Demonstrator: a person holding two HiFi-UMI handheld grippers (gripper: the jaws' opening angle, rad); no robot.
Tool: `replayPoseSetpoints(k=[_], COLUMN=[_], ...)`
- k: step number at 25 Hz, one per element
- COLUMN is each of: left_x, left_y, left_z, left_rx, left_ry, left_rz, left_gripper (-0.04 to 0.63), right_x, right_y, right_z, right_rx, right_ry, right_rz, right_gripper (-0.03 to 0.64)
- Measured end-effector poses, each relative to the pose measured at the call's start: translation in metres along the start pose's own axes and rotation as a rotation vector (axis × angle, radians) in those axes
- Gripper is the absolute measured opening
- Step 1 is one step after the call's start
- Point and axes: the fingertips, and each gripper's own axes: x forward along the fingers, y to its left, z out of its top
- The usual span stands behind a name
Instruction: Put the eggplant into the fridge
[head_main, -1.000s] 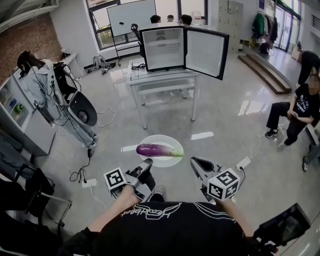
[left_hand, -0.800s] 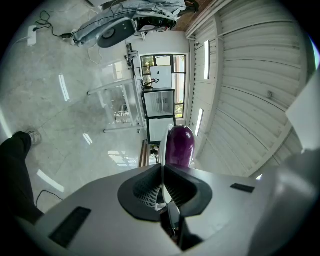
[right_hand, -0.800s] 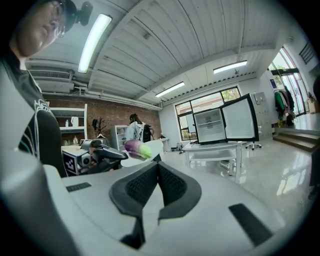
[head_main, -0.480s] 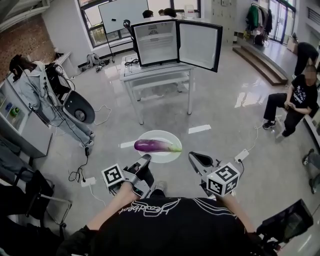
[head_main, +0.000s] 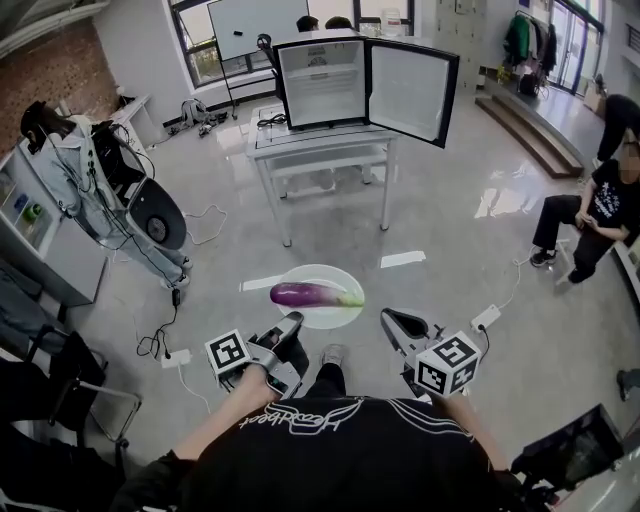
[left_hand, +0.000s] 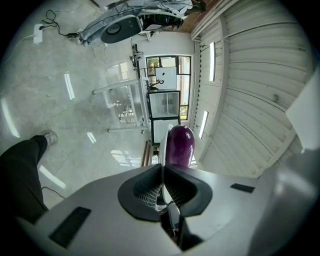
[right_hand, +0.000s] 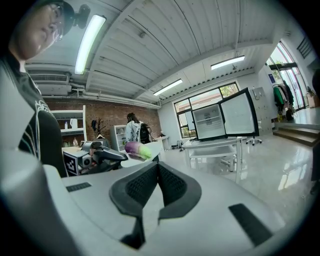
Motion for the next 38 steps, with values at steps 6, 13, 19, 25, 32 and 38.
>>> replayPoseSetpoints(k=[6,13,19,25,32,38], left_x=[0.021,0.071,0.109,0.155,0.226,0.289], left_y=[0.0,0.002,0.014,0.028,0.024,0.025], left_z=[0.003,0.021,0.048,0.082,0.152,0.217], left_rx=[0.009,0.001,-0.004,-0.017,-0.01,-0.01], left_ry=[0.016,0.048,0.069,0.087,0.087,0.09], left_rz=[0.002,0.02,0.023,0.048,0.06,0.077], left_gripper=[0.025,0.025,0.025,0.025,0.025,0.025], right_x=[0.002,0.024,0.054,0.092,0.163,0.231], right_y=[-0.019,-0.063,-0.098,-0.139,-0.205,-0.259], right_z=[0.0,0.007,0.005,0.008,0.031,0.048], right_rx=[0.014,0.038,0.055,0.073,0.104,0.129], right_ry=[-0.011,-0.002,0.006,0.015,0.014,0.025], right_rz=[-0.016,-0.038,-0.062,-0.079,-0.092,-0.096], right_gripper=[0.008,0.008,0.008,0.008,0.008,0.008])
